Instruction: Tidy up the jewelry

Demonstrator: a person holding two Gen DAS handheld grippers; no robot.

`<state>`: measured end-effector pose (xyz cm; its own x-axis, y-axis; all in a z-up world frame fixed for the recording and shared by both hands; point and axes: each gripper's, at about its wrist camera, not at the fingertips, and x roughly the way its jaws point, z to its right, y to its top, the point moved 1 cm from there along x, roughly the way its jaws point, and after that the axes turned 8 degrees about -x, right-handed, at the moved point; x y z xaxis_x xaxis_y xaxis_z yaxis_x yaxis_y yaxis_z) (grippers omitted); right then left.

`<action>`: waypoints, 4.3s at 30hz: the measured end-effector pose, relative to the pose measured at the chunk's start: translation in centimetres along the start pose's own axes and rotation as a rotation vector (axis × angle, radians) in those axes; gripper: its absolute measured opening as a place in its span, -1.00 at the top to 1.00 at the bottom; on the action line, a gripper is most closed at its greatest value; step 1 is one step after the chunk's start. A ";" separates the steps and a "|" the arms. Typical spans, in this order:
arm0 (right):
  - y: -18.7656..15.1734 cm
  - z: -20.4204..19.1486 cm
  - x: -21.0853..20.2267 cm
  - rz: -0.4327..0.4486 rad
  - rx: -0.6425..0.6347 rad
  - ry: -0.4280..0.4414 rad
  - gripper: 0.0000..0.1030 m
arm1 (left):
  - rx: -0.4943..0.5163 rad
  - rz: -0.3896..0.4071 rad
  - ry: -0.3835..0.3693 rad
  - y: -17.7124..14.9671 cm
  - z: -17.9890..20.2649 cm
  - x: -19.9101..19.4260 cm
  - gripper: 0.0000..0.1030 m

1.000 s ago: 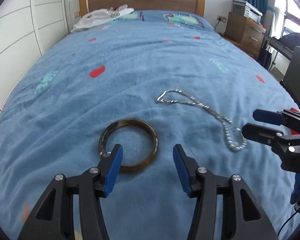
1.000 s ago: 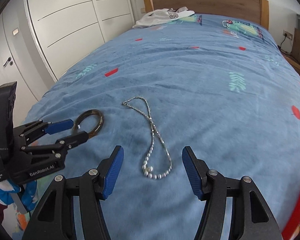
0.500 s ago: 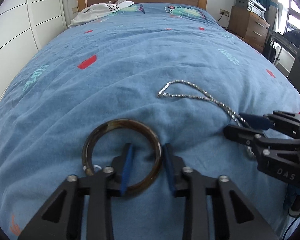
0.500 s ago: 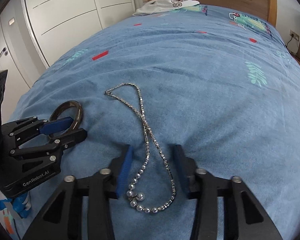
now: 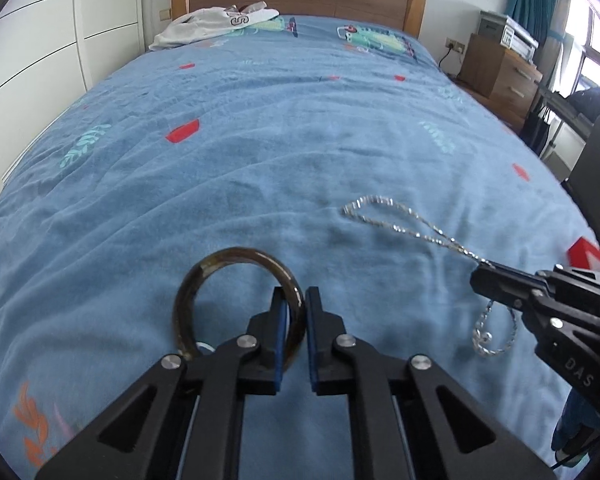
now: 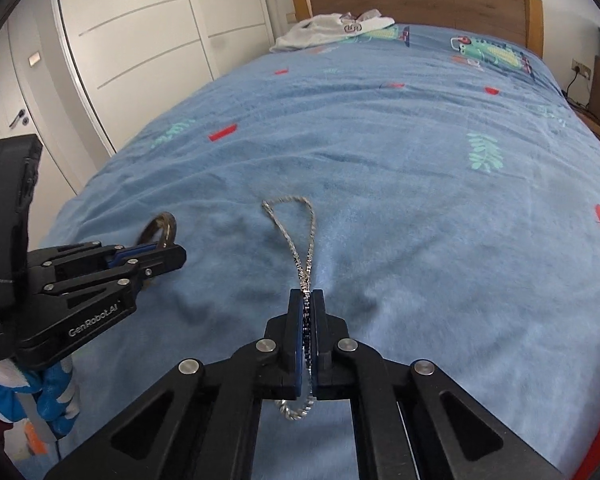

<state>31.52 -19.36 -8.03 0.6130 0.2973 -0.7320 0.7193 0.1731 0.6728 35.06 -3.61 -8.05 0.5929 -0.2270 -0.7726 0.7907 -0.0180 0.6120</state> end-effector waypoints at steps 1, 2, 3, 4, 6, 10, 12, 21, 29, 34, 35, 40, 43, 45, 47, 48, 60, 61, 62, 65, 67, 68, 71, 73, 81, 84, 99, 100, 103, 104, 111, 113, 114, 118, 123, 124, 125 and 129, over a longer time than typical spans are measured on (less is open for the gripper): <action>0.0 -0.2 -0.8 0.011 0.001 -0.002 0.95 | -0.001 0.005 -0.006 -0.1 0.2 -0.7 0.85; 0.1 -0.4 -1.8 0.023 0.003 -0.004 0.95 | 0.001 0.010 -0.012 -0.1 0.5 -1.4 0.85; 0.1 -0.6 -2.9 0.037 0.005 -0.006 0.95 | 0.003 0.019 -0.018 -0.2 0.9 -2.4 0.85; 0.2 -0.8 -4.3 0.053 0.008 -0.010 0.95 | 0.002 0.024 -0.024 -0.3 1.1 -3.2 0.85; 0.3 -1.2 -6.9 0.082 0.015 -0.021 0.95 | -0.004 0.036 -0.045 -0.3 1.6 -5.1 0.85; 0.1 -2.1 -11.8 0.126 0.016 -0.051 0.95 | 0.009 0.071 -0.073 -0.6 3.1 -9.2 0.85; -0.3 -2.5 -14.5 0.148 0.022 -0.071 0.95 | 0.025 0.093 -0.091 -0.9 4.1 -11.6 0.85; -2.7 -2.5 -25.1 0.234 0.066 -0.172 0.95 | 0.102 0.172 -0.163 -2.6 9.9 -20.6 0.85; -6.2 1.0 -32.2 0.292 0.137 -0.264 0.95 | 0.167 0.187 -0.220 -3.6 17.0 -23.9 0.85; -8.3 4.5 -35.1 0.309 0.191 -0.324 0.95 | 0.211 0.164 -0.276 -4.3 22.7 -23.6 0.85; -8.7 5.1 -35.4 0.311 0.203 -0.333 0.95 | 0.224 0.156 -0.284 -4.5 23.8 -23.2 0.85; -10.9 8.9 -35.4 0.293 0.255 -0.378 0.95 | 0.278 0.111 -0.322 -5.7 29.2 -20.8 0.85; -12.3 11.5 -34.4 0.268 0.291 -0.394 0.95 | 0.319 0.076 -0.333 -6.7 32.5 -18.5 0.85; -13.2 13.3 -33.5 0.251 0.316 -0.396 0.95 | 0.340 0.050 -0.339 -7.2 34.4 -16.5 0.85; -14.1 15.0 -32.2 0.233 0.336 -0.395 0.95 | 0.359 0.030 -0.337 -7.5 36.1 -14.4 0.85; -14.3 15.9 -31.3 0.221 0.343 -0.397 0.95 | 0.369 0.018 -0.335 -7.7 37.0 -13.1 0.85; -17.9 24.1 -24.0 0.138 0.424 -0.393 0.94 | 0.417 -0.059 -0.305 -9.6 42.2 -2.0 0.85; -18.0 24.5 -23.5 0.133 0.425 -0.392 0.94 | 0.419 -0.064 -0.304 -9.7 42.4 -1.4 0.84; -18.2 24.9 -23.2 0.129 0.425 -0.391 0.94 | 0.419 -0.067 -0.303 -10.0 42.5 -1.2 0.84; -18.7 25.5 -22.4 0.115 0.431 -0.392 0.94 | 0.415 -0.084 -0.300 -10.2 42.9 0.2 0.84; -18.9 25.8 -22.1 0.104 0.433 -0.394 0.93 | 0.412 -0.097 -0.300 -10.3 42.8 0.9 0.84; -19.1 26.0 -21.9 0.097 0.437 -0.396 0.92 | 0.412 -0.101 -0.301 -10.3 42.8 1.2 0.84; -19.7 26.5 -21.5 0.078 0.449 -0.402 0.87 | 0.407 -0.113 -0.304 -10.4 42.8 1.6 0.83; -20.1 26.8 -21.3 0.069 0.461 -0.406 0.87 | 0.400 -0.124 -0.298 -10.4 42.8 2.0 0.79; -20.9 27.0 -21.1 0.052 0.468 -0.421 0.84 | 0.388 -0.130 -0.276 -10.8 42.8 2.5 0.74; -20.7 26.5 -21.0 0.049 0.457 -0.422 0.69 | 0.364 -0.137 -0.271 -10.6 42.5 2.6 0.53; -20.1 24.8 -24.2 0.080 0.446 -0.458 0.19 | 0.330 -0.096 -0.320 -9.3 40.5 -2.0 0.32; -20.0 24.5 -24.6 0.086 0.446 -0.459 0.18 | 0.328 -0.091 -0.319 -9.3 40.3 -2.6 0.32; -19.7 23.3 -25.9 0.103 0.441 -0.465 0.09 | 0.314 -0.070 -0.293 -9.5 38.7 -5.0 0.28; -19.5 22.7 -26.4 0.108 0.438 -0.464 0.07 | 0.310 -0.063 -0.281 -9.6 38.2 -5.7 0.25; -18.4 17.7 -29.3 0.128 0.391 -0.446 -0.03 | 0.265 0.006 -0.192 -10.1 33.6 -11.6 0.21; -18.2 15.9 -30.0 0.133 0.375 -0.439 -0.05 | 0.252 0.025 -0.161 -10.6 32.0 -13.5 0.21; -18.2 14.9 -30.4 0.136 0.370 -0.435 -0.07 | 0.247 0.030 -0.153 -10.8 31.4 -14.2 0.21; -18.3 11.0 -31.7 0.148 0.354 -0.427 -0.17 | 0.198 0.060 -0.123 -11.9 28.2 -18.1 0.21; -18.2 6.0 -33.2 0.165 0.321 -0.424 -0.47 | 0.160 0.109 -0.067 -13.6 24.1 -22.5 0.21; -18.1 5.0 -33.5 0.172 0.311 -0.424 -0.49 | 0.151 0.120 -0.053 -13.9 23.3 -23.3 0.21; -18.1 4.0 -33.8 0.178 0.302 -0.425 -0.53 | 0.142 0.133 -0.037 -14.3 22.2 -24.3 0.20; -18.2 1.0 -34.7 0.201 0.286 -0.430 -0.73 | 0.105 0.176 0.024 -15.4 18.7 -27.2 0.12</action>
<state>-2.49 -33.81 5.07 0.7825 -0.1220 -0.6106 0.5978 -0.1270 0.7915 3.94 -15.35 6.69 0.7248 -0.2122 -0.6555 0.6552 -0.0818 0.7510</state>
